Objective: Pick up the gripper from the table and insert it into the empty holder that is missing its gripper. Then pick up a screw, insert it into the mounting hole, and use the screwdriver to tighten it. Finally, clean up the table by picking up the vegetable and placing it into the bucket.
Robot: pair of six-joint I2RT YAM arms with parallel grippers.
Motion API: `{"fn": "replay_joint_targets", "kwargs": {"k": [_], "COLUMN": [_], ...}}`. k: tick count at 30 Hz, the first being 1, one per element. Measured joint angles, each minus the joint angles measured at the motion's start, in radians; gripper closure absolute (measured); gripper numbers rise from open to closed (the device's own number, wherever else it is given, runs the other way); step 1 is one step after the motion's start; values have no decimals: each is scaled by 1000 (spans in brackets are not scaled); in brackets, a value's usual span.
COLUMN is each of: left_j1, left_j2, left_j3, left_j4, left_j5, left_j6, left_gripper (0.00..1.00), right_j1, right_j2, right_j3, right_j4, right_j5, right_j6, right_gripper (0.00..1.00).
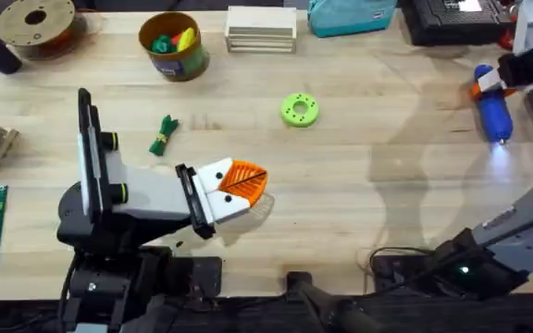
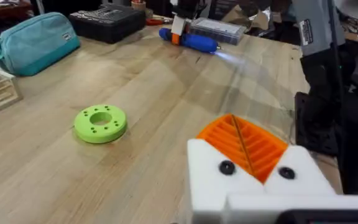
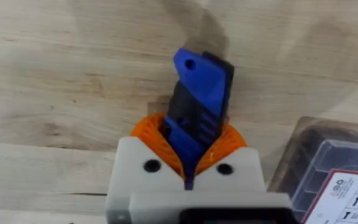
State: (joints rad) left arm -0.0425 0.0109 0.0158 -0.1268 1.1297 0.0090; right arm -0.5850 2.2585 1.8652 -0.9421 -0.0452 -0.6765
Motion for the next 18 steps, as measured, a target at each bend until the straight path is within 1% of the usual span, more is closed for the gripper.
{"fn": "replay_joint_targets", "kwargs": {"k": [6, 9, 13, 18], "left_j1": [0, 0, 0, 0], "left_j2": [0, 0, 0, 0], "left_j3": [0, 0, 0, 0], "left_j4": [0, 0, 0, 0], "left_j5": [0, 0, 0, 0], "left_j6": [0, 0, 0, 0], "left_gripper": [997, 997, 997, 997], "right_j1": [3, 11, 32, 68], "right_j2": [-14, -50, -164, -363], "right_j3": [-5, -14, -15, -15], "right_j4": [-34, -45, -49, -58], "right_j5": [-1, -1, -1, -2], "right_j6": [4, 5, 19, 27], "right_gripper": [980, 980, 981, 981]}}
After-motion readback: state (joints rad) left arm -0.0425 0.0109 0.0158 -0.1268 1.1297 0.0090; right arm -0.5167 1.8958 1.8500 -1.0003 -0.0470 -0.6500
